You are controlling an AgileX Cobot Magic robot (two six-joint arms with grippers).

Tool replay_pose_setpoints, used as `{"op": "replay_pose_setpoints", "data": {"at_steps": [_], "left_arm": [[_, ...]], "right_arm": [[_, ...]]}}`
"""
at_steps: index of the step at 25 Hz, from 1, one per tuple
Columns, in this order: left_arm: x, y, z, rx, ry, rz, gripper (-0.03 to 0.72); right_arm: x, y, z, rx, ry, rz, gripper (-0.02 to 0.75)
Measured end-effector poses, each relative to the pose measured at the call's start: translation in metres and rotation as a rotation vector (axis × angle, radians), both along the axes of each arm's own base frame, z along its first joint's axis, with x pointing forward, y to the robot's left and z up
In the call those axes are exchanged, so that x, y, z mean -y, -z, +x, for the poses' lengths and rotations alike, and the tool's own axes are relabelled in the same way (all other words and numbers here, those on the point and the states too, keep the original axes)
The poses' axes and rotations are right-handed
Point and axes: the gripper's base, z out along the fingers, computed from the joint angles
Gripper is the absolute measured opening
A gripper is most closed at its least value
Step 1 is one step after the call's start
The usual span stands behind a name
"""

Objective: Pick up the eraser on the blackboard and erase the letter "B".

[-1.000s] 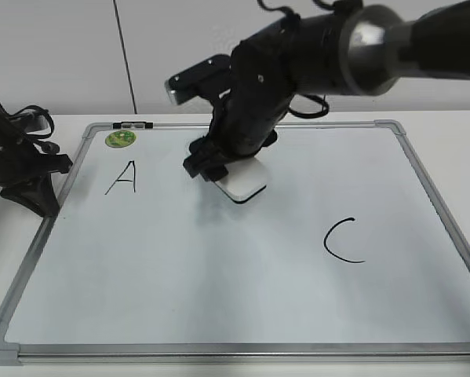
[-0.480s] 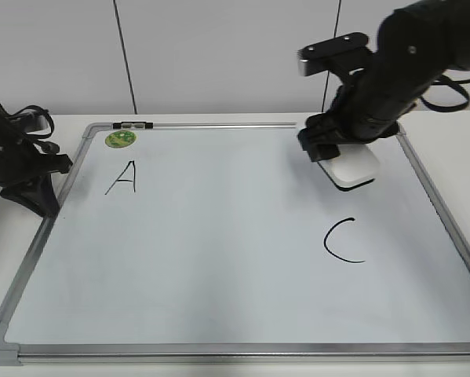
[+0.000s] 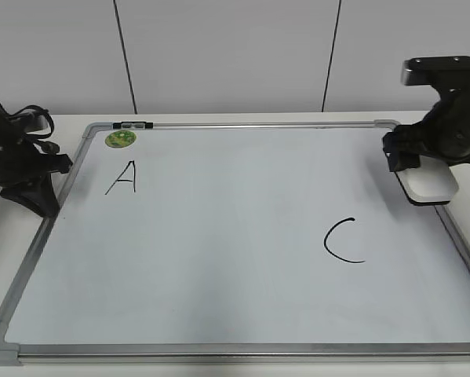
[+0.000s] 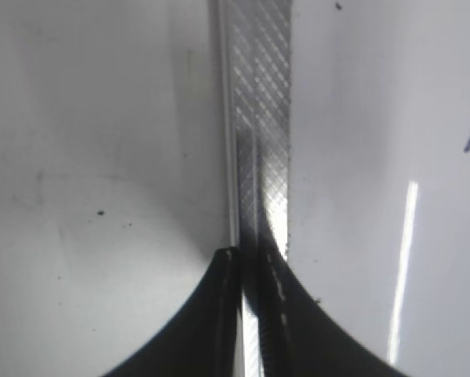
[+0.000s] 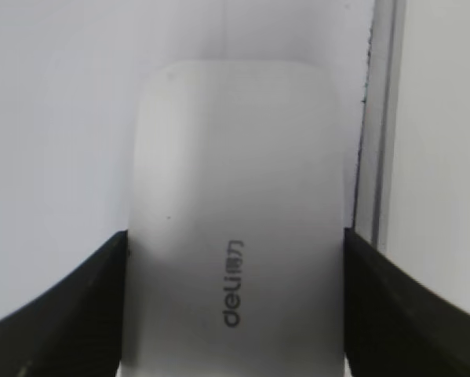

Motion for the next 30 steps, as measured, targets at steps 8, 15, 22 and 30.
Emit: {"op": "replay_pose_setpoints", "data": {"at_steps": [8,15,22,30], "left_arm": [[0.0,0.0,0.0,0.0,0.0,0.0,0.043],[0.0,0.0,0.0,-0.002,0.0,0.0,0.043],[0.0,0.0,0.0,-0.002,0.0,0.0,0.043],[0.0,0.0,0.0,-0.002,0.0,0.0,0.043]], "right_arm": [[0.04,0.008,0.0,0.017,0.122,0.036,0.533],[0.047,0.023,0.007,0.013,0.139,0.035,0.533],[0.048,0.039,0.012,-0.002,0.126,0.026,0.533],[0.048,0.06,0.016,-0.033,0.125,0.025,0.533]]}}
